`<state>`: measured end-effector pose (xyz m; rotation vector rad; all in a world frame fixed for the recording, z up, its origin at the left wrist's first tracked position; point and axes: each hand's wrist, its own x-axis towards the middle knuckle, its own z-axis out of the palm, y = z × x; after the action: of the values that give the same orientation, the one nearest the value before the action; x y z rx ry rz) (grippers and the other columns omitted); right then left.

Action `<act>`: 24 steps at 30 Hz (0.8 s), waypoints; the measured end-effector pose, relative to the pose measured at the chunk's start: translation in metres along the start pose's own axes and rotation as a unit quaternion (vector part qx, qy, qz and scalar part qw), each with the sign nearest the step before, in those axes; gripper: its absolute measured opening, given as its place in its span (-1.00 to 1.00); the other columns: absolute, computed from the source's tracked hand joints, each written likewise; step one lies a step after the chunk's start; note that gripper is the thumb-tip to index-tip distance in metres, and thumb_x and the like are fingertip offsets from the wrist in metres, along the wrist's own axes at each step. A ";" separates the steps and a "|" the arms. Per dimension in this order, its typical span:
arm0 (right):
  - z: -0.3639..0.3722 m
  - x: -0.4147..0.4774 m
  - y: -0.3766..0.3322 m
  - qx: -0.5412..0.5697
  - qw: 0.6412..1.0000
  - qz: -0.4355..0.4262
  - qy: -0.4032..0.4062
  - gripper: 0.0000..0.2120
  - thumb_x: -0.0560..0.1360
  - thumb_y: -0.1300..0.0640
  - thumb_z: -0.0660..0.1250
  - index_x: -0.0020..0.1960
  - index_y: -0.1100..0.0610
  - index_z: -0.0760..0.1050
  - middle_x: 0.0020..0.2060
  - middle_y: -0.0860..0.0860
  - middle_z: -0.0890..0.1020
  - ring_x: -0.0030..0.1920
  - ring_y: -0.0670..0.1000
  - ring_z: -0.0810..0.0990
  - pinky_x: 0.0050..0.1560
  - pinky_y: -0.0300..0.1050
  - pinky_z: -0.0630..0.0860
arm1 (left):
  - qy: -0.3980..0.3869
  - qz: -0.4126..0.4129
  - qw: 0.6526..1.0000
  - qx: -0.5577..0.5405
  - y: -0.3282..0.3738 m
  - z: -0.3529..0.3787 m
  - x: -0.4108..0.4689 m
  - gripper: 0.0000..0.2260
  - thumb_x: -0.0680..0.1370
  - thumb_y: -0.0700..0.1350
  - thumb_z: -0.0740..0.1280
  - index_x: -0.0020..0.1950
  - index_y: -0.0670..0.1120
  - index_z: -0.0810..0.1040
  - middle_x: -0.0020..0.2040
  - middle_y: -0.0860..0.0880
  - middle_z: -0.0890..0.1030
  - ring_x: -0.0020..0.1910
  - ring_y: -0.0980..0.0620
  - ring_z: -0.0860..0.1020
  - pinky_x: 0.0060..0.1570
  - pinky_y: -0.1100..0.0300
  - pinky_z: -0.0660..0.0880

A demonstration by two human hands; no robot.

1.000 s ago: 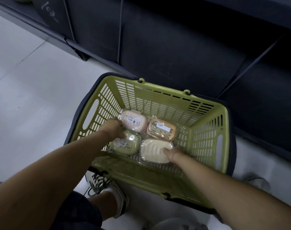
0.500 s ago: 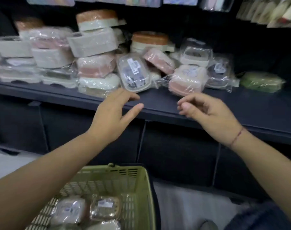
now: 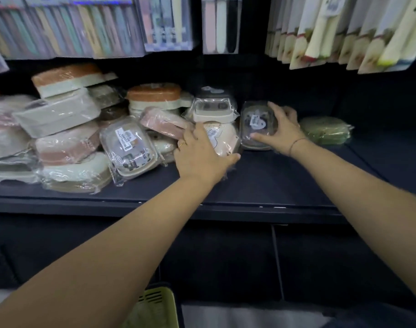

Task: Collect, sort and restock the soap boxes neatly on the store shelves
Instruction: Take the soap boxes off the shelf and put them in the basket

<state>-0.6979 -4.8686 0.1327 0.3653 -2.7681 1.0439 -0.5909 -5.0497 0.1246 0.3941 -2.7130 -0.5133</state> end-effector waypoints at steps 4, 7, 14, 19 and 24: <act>0.024 0.017 -0.011 -0.073 0.995 0.062 0.022 -0.02 0.31 -0.33 0.44 0.55 -0.12 0.00 0.52 0.13 0.00 0.44 0.29 0.23 0.44 0.10 0.23 | 0.016 0.018 0.999 -0.035 -0.007 -0.003 -0.001 -0.09 0.33 0.31 0.45 0.50 -0.09 0.16 0.41 -0.18 0.33 0.35 -0.21 0.36 0.33 -0.04 0.33; 0.038 0.015 -0.026 -0.082 0.991 0.095 0.054 -0.02 0.35 -0.32 0.41 0.56 -0.09 -0.06 0.49 0.18 0.06 0.41 0.27 0.29 0.36 0.02 0.27 | 0.008 0.047 0.996 -0.069 -0.021 -0.012 -0.011 -0.11 0.33 0.25 0.48 0.51 -0.06 0.18 0.41 -0.13 0.33 0.34 -0.16 0.36 0.34 -0.02 0.31; 0.027 -0.023 -0.019 0.013 0.991 0.120 0.059 -0.15 0.41 -0.15 0.41 0.55 -0.13 0.01 0.47 0.16 0.14 0.38 0.26 0.33 0.32 0.02 0.33 | -0.057 0.124 0.988 -0.075 -0.061 -0.051 -0.049 -0.13 0.34 0.22 0.48 0.55 0.03 0.19 0.46 0.03 0.27 0.41 -0.01 0.30 0.42 0.01 0.25; 0.001 -0.077 -0.020 0.058 0.993 0.095 0.044 -0.24 0.42 -0.06 0.43 0.52 -0.12 0.14 0.42 0.10 0.27 0.33 0.18 0.38 0.23 -0.07 0.33 | -0.058 0.139 0.988 -0.024 -0.069 -0.077 -0.063 -0.15 0.34 0.26 0.44 0.54 0.08 0.19 0.43 0.09 0.28 0.37 -0.01 0.32 0.39 0.09 0.25; -0.015 -0.127 -0.045 0.113 0.992 0.047 0.026 -0.20 0.41 -0.07 0.46 0.53 -0.11 0.14 0.46 0.00 0.26 0.40 0.04 0.32 0.26 -0.14 0.26 | -0.052 0.128 0.990 0.004 -0.075 -0.093 -0.078 -0.15 0.34 0.28 0.42 0.55 0.06 0.19 0.44 0.06 0.29 0.37 -0.05 0.34 0.39 0.04 0.27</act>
<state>-0.5630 -4.8699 0.1421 0.2322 -2.6503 1.3751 -0.4698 -5.1194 0.1539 0.0182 -2.8087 -0.4623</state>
